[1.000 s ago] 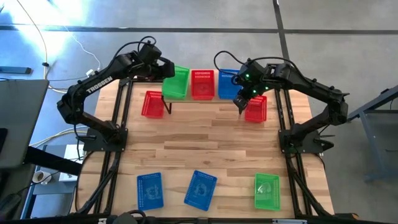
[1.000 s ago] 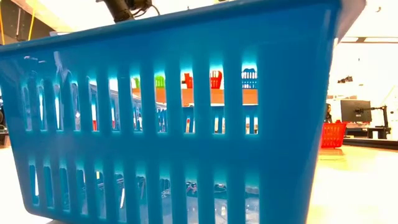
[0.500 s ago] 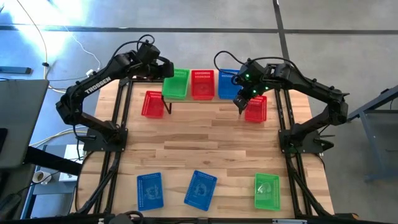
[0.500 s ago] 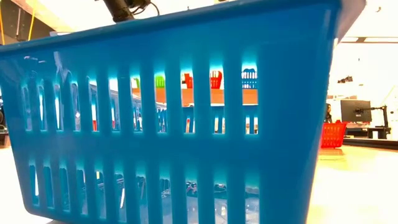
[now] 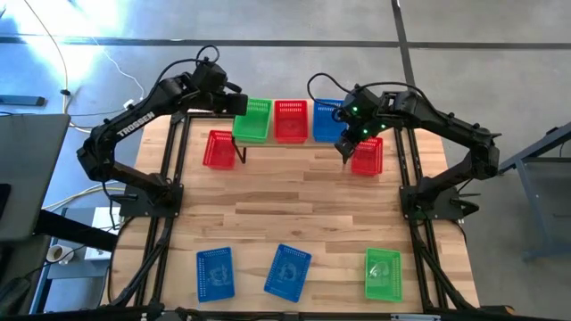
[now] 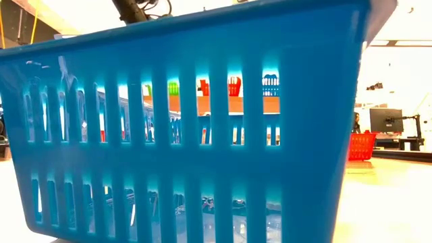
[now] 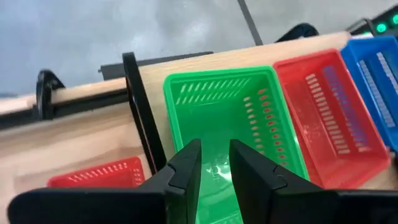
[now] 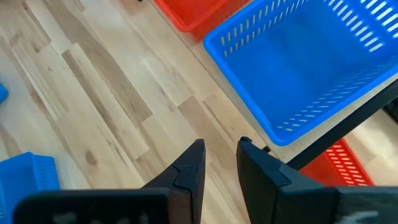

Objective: Stack baskets on shelf by color
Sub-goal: Stack the right blue bin on top of the blue bin on the shelf

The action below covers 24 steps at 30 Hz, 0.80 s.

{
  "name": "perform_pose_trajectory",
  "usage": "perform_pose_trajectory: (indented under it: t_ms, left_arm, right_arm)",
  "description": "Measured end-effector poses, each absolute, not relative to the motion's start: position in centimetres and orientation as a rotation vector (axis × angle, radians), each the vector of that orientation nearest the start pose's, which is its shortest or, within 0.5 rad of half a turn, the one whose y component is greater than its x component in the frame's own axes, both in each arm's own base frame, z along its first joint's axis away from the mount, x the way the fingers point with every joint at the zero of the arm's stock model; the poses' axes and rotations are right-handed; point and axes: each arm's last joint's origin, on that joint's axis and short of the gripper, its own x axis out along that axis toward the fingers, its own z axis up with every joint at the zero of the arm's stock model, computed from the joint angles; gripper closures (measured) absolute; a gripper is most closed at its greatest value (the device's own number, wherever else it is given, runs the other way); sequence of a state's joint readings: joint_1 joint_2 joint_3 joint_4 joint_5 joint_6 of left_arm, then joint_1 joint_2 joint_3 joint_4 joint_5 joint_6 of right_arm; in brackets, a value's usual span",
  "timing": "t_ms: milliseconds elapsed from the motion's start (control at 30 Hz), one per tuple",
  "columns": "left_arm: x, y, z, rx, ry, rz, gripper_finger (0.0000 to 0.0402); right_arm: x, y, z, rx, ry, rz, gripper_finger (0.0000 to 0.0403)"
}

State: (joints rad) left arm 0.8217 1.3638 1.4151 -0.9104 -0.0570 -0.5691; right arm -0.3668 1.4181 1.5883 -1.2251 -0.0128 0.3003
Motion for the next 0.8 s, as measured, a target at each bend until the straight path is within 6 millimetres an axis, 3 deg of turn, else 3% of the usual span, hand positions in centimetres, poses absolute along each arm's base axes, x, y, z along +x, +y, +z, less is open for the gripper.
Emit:
perform_pose_trajectory:
  t_ms: [333,800]
  left_arm:
    - [18.7,18.0,37.1,-0.599,0.652,0.904,0.0326]
    - [21.1,15.1,37.2,-0.369,0.751,0.694,0.0326]
  right_arm:
    - [25.0,-6.7,38.1,0.516,0.987,-0.462,0.0324]
    - [25.8,-0.8,38.1,0.654,0.978,-0.468,0.0324]
